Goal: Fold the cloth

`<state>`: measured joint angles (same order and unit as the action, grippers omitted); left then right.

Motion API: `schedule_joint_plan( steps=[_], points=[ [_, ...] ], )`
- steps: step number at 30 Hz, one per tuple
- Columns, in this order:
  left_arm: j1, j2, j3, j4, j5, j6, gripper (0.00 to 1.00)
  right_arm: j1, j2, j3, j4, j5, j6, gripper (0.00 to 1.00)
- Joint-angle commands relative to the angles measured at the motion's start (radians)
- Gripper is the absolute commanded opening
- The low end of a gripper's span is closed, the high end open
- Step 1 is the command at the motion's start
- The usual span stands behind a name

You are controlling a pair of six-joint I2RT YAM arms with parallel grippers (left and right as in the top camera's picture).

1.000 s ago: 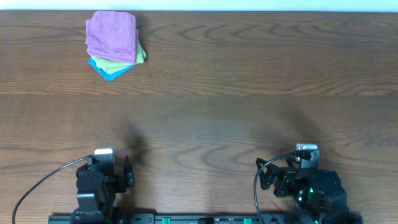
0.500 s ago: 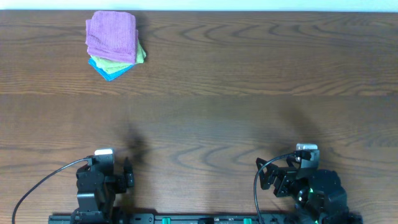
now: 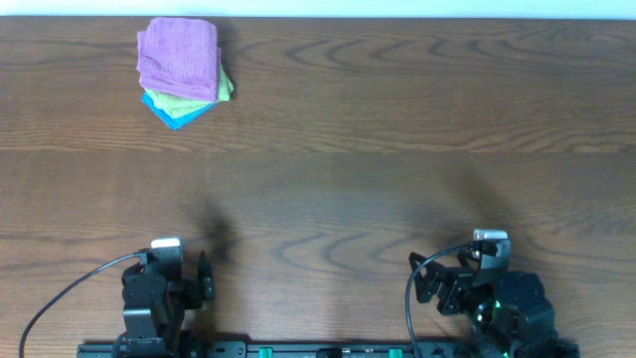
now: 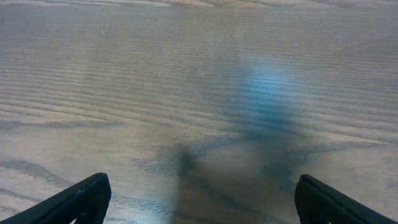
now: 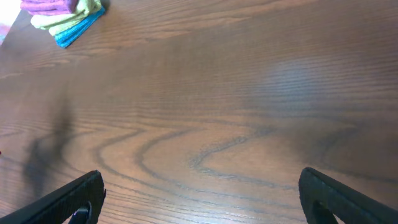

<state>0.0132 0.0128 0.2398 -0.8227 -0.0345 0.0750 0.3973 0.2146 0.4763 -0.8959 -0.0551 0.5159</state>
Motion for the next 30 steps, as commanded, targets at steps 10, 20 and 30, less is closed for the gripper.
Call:
schedule_joint_plan(
  steps=[10,20,30],
  points=[
    [0.006,-0.010,-0.011,-0.067,-0.021,-0.004,0.95,-0.151,-0.022,-0.100,0.143,0.084,-0.196,0.99],
    [0.006,-0.010,-0.011,-0.067,-0.021,-0.004,0.95,-0.304,-0.158,-0.267,0.260,0.003,-0.458,0.99],
    [0.006,-0.010,-0.011,-0.067,-0.021,-0.004,0.95,-0.397,-0.209,-0.321,0.249,-0.001,-0.493,0.99]
  ],
)
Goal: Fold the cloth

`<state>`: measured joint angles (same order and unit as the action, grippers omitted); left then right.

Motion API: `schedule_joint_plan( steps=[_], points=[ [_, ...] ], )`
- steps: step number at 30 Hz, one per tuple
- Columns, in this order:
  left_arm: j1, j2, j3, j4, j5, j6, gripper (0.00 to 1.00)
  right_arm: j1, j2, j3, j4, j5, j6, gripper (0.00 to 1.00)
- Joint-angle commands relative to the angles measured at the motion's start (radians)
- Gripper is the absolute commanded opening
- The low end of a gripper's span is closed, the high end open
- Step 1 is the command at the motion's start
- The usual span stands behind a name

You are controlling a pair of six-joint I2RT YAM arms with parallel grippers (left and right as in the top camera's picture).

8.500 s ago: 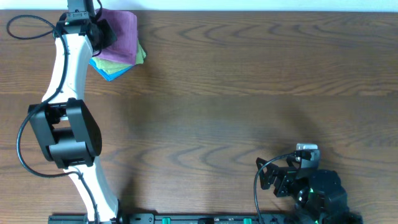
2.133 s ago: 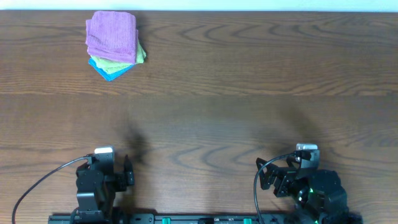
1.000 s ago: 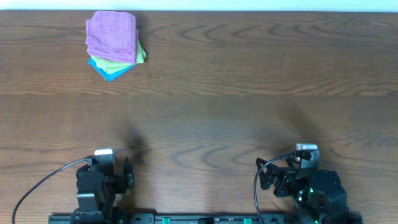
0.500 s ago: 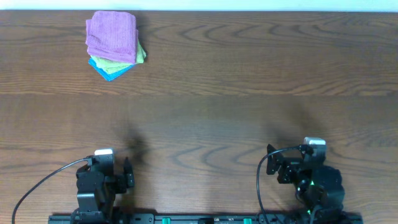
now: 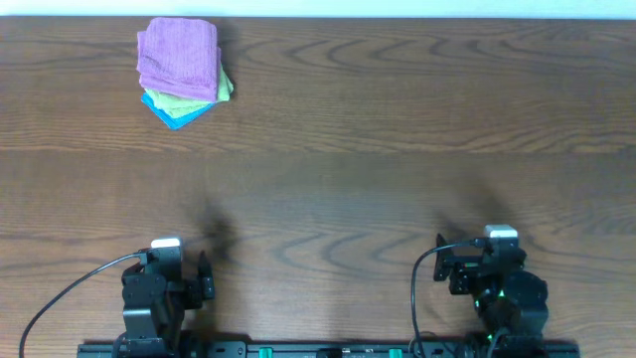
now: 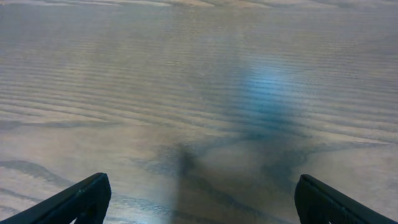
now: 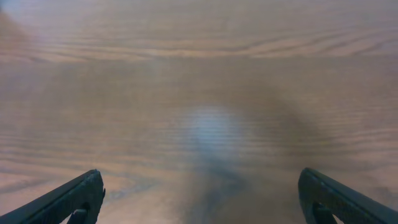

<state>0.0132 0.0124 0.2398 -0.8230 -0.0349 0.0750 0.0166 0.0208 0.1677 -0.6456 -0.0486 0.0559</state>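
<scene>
A folded purple cloth [image 5: 178, 58] tops a small stack at the table's far left, with a green cloth [image 5: 225, 88] and a blue cloth [image 5: 175, 111] peeking out beneath it. My left gripper [image 6: 199, 202] sits low at the near edge, open, with only bare wood between its fingers [image 6: 84, 198]. At the near right, my right gripper [image 7: 199, 199] is open too, nothing between its fingers [image 7: 74, 198]. Both are far from the stack, which shows in neither wrist view.
The wooden table [image 5: 397, 149] runs wide between the arms and the stack. The left arm's base [image 5: 154, 298] and the right arm's base [image 5: 502, 298] stand along the near edge, with a black cable [image 5: 60, 298] looping off at the left.
My right arm has turned from facing the far left, with the stack in its wrist view, to facing straight ahead over bare wood. The left arm and the cloths are unchanged.
</scene>
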Motion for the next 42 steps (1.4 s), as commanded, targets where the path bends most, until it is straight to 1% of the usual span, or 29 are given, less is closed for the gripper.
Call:
schedule_joint_plan(
  steps=[1,9,11,42],
  points=[
    [0.006,-0.009,-0.011,-0.067,-0.021,-0.004,0.95,-0.023,-0.015,-0.013,-0.002,-0.005,-0.035,0.99],
    [0.006,-0.009,-0.011,-0.067,-0.021,-0.004,0.95,-0.026,-0.015,-0.010,-0.049,0.014,-0.035,0.99],
    [0.006,-0.009,-0.011,-0.067,-0.021,-0.004,0.96,-0.026,-0.014,-0.009,-0.080,0.014,-0.010,0.99],
    [0.006,-0.009,-0.011,-0.067,-0.021,-0.004,0.95,-0.026,-0.012,-0.008,-0.077,0.015,-0.008,0.99]
  ],
)
